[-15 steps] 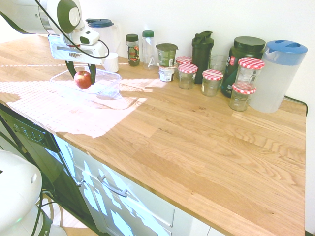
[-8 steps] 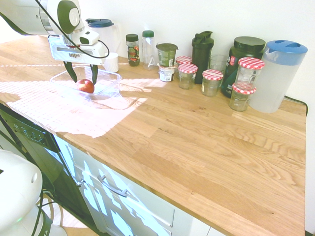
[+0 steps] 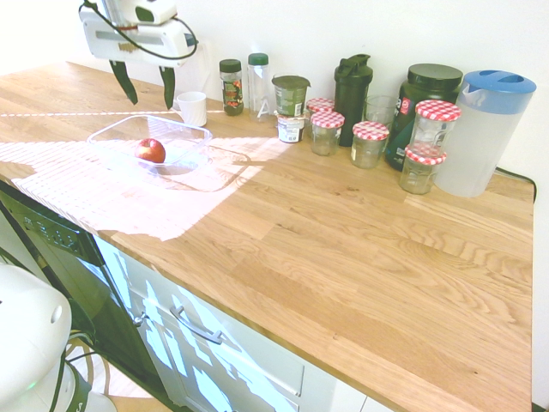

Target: Put the apple into the container

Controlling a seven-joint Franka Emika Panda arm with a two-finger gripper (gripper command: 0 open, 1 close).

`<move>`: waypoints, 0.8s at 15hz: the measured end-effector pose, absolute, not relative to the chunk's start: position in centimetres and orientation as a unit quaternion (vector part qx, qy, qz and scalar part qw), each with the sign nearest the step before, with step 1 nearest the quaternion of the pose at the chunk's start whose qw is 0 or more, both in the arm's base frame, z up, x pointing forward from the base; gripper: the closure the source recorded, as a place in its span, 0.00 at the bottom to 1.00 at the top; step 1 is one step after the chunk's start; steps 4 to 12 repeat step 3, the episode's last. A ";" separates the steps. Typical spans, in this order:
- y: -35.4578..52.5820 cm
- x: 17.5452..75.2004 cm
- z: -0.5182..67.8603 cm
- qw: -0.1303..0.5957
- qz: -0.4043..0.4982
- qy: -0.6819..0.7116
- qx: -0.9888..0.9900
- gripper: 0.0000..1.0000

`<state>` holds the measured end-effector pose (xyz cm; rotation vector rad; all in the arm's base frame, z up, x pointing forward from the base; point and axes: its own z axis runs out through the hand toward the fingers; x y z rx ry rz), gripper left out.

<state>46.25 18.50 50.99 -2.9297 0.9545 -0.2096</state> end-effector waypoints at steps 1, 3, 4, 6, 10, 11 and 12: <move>15.6 46.7 51.3 0.022 -0.068 0.335 -0.939 0.00; 9.1 47.3 49.4 0.014 -0.051 0.390 -0.919 0.00; 9.1 47.3 49.4 0.014 -0.051 0.390 -0.919 0.00; 9.1 47.3 49.4 0.014 -0.051 0.390 -0.919 0.00; 9.1 47.3 49.4 0.014 -0.051 0.390 -0.919 0.00; 9.1 47.3 49.4 0.014 -0.051 0.390 -0.919 0.00; 9.1 47.3 49.4 0.014 -0.051 0.390 -0.919 0.00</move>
